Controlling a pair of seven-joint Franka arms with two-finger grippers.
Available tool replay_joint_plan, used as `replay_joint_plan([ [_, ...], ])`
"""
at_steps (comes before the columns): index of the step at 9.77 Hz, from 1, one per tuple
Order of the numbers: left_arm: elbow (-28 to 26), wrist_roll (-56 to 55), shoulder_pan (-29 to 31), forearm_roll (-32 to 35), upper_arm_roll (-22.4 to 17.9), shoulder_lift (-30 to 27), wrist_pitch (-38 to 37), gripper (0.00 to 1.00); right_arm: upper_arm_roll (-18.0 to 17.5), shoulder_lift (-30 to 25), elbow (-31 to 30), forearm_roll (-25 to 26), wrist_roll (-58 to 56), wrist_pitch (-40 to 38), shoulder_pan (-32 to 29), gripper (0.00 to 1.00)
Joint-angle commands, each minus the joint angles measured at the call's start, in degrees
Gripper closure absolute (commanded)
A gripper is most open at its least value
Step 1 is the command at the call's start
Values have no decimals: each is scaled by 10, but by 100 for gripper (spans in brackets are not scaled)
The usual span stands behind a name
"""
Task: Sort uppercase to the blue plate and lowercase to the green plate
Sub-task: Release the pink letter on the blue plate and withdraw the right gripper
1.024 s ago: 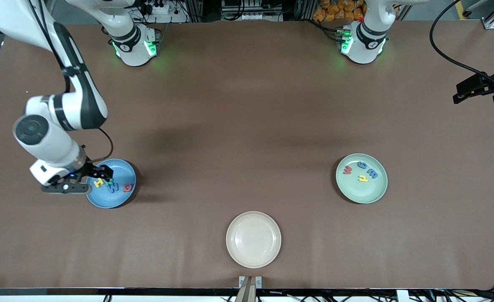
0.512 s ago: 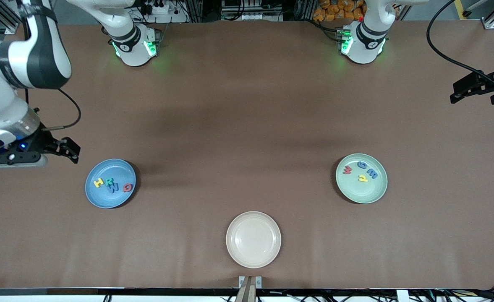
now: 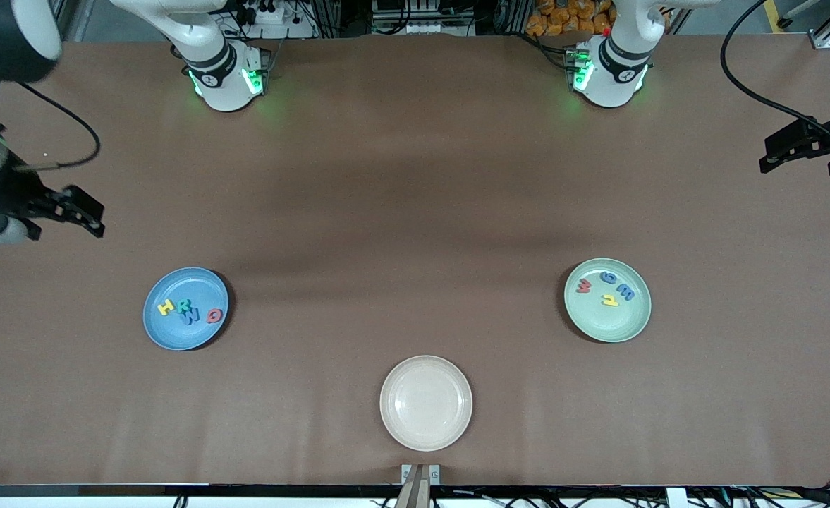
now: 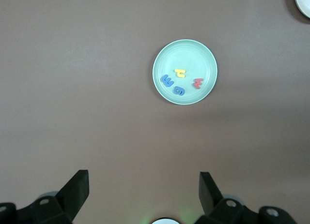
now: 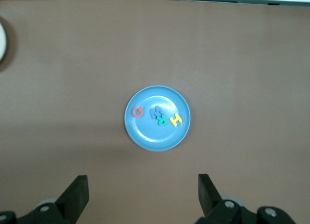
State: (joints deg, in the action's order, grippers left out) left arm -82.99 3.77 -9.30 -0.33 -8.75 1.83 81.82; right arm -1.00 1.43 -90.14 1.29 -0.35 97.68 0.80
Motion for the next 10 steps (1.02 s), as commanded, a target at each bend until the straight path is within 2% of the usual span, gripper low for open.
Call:
replay_joint_plan([
  [1, 12, -11, -2, 1, 2, 2, -5, 0, 17, 5, 53, -28, -4, -52, 7, 0],
  [3, 12, -11, -1, 3, 0, 2, -5, 0, 20, 4, 55, -41, -4, -60, 5, 0],
  [10, 12, -12, -2, 4, 0, 3, -5, 0, 27, 4, 54, -34, -6, -62, 10, 0],
])
